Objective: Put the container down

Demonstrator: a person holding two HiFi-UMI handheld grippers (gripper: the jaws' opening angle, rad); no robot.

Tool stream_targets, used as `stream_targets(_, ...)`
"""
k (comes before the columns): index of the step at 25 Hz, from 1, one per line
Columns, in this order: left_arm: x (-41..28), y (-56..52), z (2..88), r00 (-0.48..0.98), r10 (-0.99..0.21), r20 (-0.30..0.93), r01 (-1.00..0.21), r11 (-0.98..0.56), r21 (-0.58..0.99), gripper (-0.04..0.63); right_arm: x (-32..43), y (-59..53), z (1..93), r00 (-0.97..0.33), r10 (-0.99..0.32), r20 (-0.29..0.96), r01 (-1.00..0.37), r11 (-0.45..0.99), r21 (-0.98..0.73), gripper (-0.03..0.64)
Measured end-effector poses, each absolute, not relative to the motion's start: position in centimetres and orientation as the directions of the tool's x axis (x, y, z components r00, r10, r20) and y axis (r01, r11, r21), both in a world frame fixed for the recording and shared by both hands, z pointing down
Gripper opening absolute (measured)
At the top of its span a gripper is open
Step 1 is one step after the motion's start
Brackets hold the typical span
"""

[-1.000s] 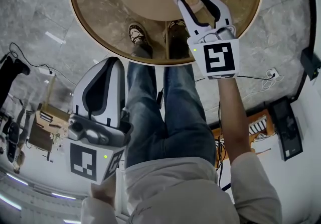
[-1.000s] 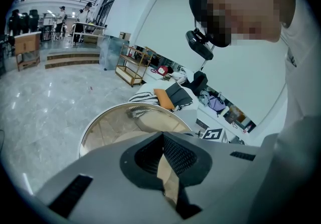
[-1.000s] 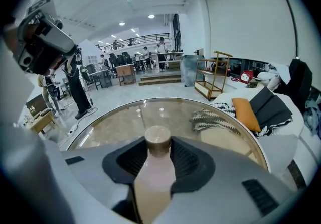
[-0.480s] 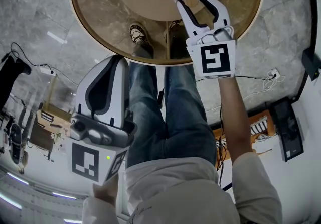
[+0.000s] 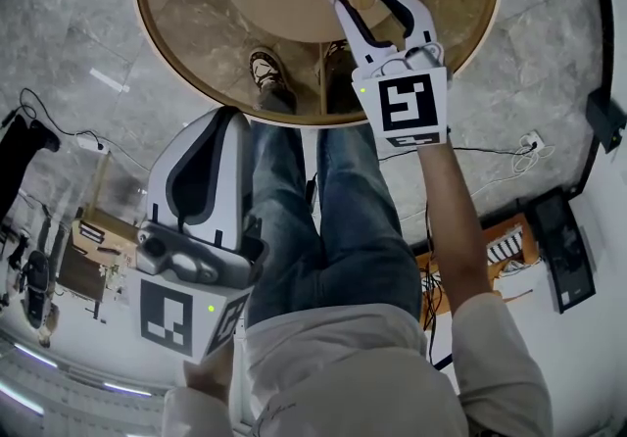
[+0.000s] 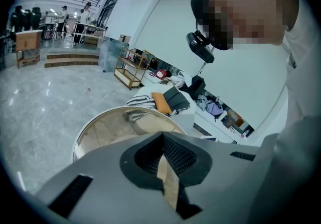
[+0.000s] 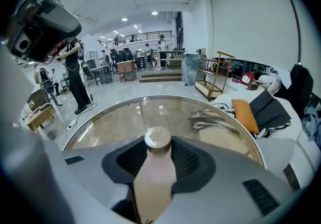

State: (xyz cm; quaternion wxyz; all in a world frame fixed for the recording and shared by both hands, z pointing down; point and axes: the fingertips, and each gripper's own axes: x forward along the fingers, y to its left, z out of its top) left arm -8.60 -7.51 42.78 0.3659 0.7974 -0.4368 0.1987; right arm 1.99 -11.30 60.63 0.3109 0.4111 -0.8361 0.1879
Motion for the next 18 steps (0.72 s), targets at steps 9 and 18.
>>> stream_targets(9, -8.8, -6.7, 42.4, 0.537, -0.558, 0.632, -0.843, -0.349, 0.408, 0.018, 2.1, -11.1, 60.3, -0.47, -0.568, 0.676, -0.804, 0.591, -0.062, 0.164)
stream_targets(18, -8.5, -6.5, 41.1, 0.537, -0.583, 0.61, -0.844, -0.359, 0.399, 0.018, 2.2, -10.5, 60.0, -0.485, -0.539, 0.688, -0.792, 0.605, -0.085, 0.164)
